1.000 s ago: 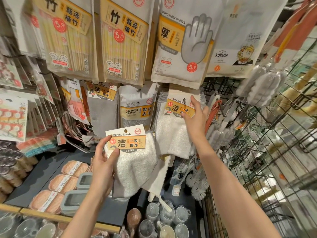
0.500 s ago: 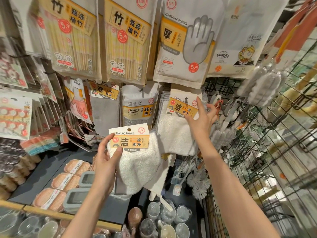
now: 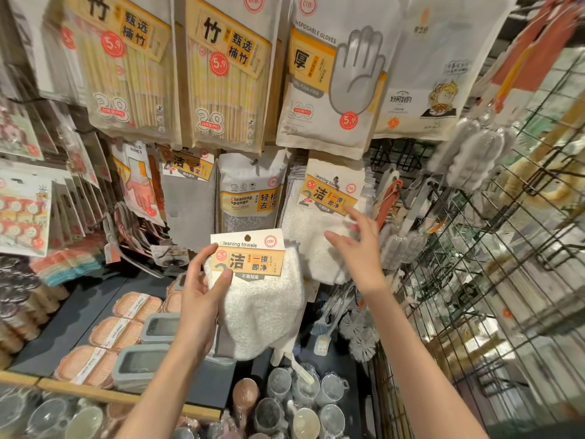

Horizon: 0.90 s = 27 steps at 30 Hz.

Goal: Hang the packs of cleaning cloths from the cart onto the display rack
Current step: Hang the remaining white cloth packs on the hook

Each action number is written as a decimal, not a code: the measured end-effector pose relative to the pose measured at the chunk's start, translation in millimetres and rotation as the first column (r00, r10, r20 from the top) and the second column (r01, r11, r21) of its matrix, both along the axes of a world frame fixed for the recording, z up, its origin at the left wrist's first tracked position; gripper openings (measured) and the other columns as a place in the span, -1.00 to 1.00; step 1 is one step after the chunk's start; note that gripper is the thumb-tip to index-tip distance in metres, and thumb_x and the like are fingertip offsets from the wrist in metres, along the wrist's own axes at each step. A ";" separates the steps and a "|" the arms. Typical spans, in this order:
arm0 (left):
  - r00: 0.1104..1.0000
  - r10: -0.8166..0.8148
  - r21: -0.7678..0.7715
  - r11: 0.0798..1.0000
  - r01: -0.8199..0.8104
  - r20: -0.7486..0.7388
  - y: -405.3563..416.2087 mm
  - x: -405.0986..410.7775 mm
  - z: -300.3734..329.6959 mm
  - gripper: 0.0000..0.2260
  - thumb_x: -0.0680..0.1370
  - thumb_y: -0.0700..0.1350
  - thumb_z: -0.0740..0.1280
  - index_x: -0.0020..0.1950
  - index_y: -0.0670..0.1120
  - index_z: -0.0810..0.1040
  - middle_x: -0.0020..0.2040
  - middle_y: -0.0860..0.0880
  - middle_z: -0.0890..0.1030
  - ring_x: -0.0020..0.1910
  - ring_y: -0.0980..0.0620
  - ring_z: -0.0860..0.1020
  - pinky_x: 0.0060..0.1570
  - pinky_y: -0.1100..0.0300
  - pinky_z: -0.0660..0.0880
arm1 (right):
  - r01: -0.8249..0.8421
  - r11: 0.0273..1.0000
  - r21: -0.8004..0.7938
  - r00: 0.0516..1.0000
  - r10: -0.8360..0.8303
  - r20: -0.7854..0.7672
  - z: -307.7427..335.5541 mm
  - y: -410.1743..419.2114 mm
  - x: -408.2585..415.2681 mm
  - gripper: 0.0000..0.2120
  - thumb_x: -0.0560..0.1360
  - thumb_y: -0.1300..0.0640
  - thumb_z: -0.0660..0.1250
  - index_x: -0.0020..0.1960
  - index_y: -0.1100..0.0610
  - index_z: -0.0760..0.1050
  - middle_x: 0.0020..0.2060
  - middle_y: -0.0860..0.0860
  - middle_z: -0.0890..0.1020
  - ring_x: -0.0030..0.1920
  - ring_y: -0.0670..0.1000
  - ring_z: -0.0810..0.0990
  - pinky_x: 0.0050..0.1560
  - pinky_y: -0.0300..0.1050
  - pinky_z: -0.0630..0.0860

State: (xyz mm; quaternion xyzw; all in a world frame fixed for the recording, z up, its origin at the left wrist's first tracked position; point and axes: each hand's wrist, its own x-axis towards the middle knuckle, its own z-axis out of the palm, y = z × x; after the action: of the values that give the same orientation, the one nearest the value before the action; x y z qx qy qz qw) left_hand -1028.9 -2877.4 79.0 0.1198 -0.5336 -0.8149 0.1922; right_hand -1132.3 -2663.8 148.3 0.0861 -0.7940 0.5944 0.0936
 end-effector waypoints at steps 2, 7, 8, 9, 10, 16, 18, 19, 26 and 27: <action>1.000 -0.018 0.014 1.000 0.018 -0.001 3.2 0.1 0.4 -0.63 0.51 -0.26 0.34 0.20 0.14 0.51 0.17 -0.10 0.63 0.21 -0.22 0.55 0.23 -0.29 0.41 | -0.115 0.992 0.055 0.991 0.111 0.075 -4.1 -9.9 12.1 -0.43 0.41 0.13 0.44 0.32 -0.14 0.30 0.26 -0.07 0.37 0.25 -0.10 0.37 0.20 -0.25 0.42; 0.994 -0.111 -0.034 0.993 0.111 -0.022 7.7 2.8 -1.1 -0.58 0.44 -0.18 0.47 0.21 0.20 0.52 0.27 -0.14 0.57 0.27 -0.20 0.52 0.29 -0.30 0.37 | -0.349 0.937 0.008 0.920 0.341 0.195 -22.9 -27.5 29.2 -0.25 0.38 0.20 0.48 0.43 -0.11 0.17 0.21 -0.01 0.46 0.23 -0.09 0.45 0.21 -0.23 0.39; 0.993 -0.120 -0.039 0.992 0.119 -0.021 8.8 3.1 -0.6 -0.57 0.43 -0.16 0.47 0.21 0.21 0.53 0.27 -0.14 0.56 0.26 -0.18 0.53 0.28 -0.29 0.38 | -0.342 0.940 -0.004 0.923 0.337 0.186 -23.3 -28.1 30.3 -0.26 0.39 0.24 0.47 0.42 -0.11 0.18 0.14 0.01 0.50 0.17 -0.10 0.49 0.20 -0.19 0.45; 0.993 -0.120 -0.040 0.992 0.119 -0.021 9.8 2.7 0.2 -0.58 0.45 -0.19 0.46 0.20 0.21 0.53 0.27 -0.13 0.56 0.25 -0.17 0.53 0.28 -0.29 0.39 | -0.332 0.943 -0.008 0.928 0.328 0.177 -23.0 -27.7 31.1 -0.27 0.40 0.28 0.46 0.41 -0.12 0.19 0.08 0.03 0.53 0.12 -0.10 0.52 0.19 -0.15 0.49; 0.993 -0.115 -0.042 0.993 0.114 -0.023 10.5 1.9 0.8 -0.59 0.48 -0.23 0.43 0.19 0.22 0.55 0.27 -0.12 0.56 0.25 -0.15 0.54 0.28 -0.28 0.40 | -0.323 0.946 -0.004 0.934 0.320 0.162 -22.4 -27.0 31.0 -0.28 0.40 0.30 0.45 0.39 -0.15 0.21 0.04 0.05 0.55 0.09 -0.09 0.54 0.17 -0.11 0.51; 0.988 -0.146 -0.118 0.983 0.139 -0.050 20.4 -7.9 13.5 -0.61 0.51 -0.32 0.35 0.19 0.11 0.55 0.15 0.06 0.64 0.18 -0.02 0.59 0.11 -0.01 0.58 | -0.283 0.958 0.053 0.959 0.283 0.012 -14.8 -14.2 28.7 -0.49 0.42 0.40 0.37 0.17 -0.12 0.42 0.05 -0.07 0.57 0.08 -0.18 0.51 0.10 -0.30 0.45; 0.983 -0.172 -0.171 0.972 0.161 -0.055 24.4 -15.3 21.8 -0.61 0.51 -0.33 0.35 0.20 0.09 0.55 0.16 0.09 0.64 0.17 0.00 0.59 0.09 0.03 0.59 | -0.267 0.963 0.036 0.963 0.268 -0.018 -6.9 -5.6 26.8 -0.57 0.42 0.44 0.35 0.10 -0.03 0.48 0.08 -0.11 0.56 0.08 -0.27 0.49 0.07 -0.45 0.39; 0.981 -0.185 -0.217 0.962 0.168 -0.062 26.2 -20.4 25.4 -0.60 0.51 -0.33 0.36 0.22 0.10 0.55 0.20 0.08 0.61 0.20 -0.01 0.58 0.13 -0.01 0.56 | -0.252 0.967 0.034 0.967 0.253 -0.024 -2.4 -0.7 25.0 -0.60 0.42 0.44 0.34 0.08 -0.01 0.50 0.08 -0.11 0.56 0.10 -0.29 0.48 0.08 -0.49 0.37; 0.963 -0.258 -0.487 0.853 0.186 -0.084 46.0 -49.9 47.9 -0.52 0.50 -0.38 0.33 0.32 0.05 0.47 0.24 0.26 0.49 0.20 0.47 0.41 0.15 0.53 0.36 | -0.159 0.985 0.065 0.985 0.162 -0.050 12.6 24.3 3.6 -0.61 0.47 0.39 0.30 0.08 -0.07 0.52 0.15 -0.17 0.55 0.22 -0.20 0.46 0.24 -0.29 0.41; 0.962 -0.259 -0.525 0.833 0.176 -0.090 48.4 -55.5 50.5 -0.52 0.50 -0.39 0.33 0.33 0.03 0.46 0.25 0.25 0.48 0.21 0.49 0.39 0.18 0.54 0.33 | -0.139 0.988 0.073 0.987 0.144 -0.068 14.6 26.5 0.2 -0.62 0.48 0.39 0.30 0.09 -0.06 0.52 0.15 -0.16 0.54 0.22 -0.20 0.46 0.25 -0.26 0.41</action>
State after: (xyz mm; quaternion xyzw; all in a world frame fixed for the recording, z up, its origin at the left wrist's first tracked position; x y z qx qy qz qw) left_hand -1084.5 -2829.0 129.6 -0.0617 -0.7241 -0.6670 0.1643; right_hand -1132.1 -2637.4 162.9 0.1671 -0.8018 0.5685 0.0772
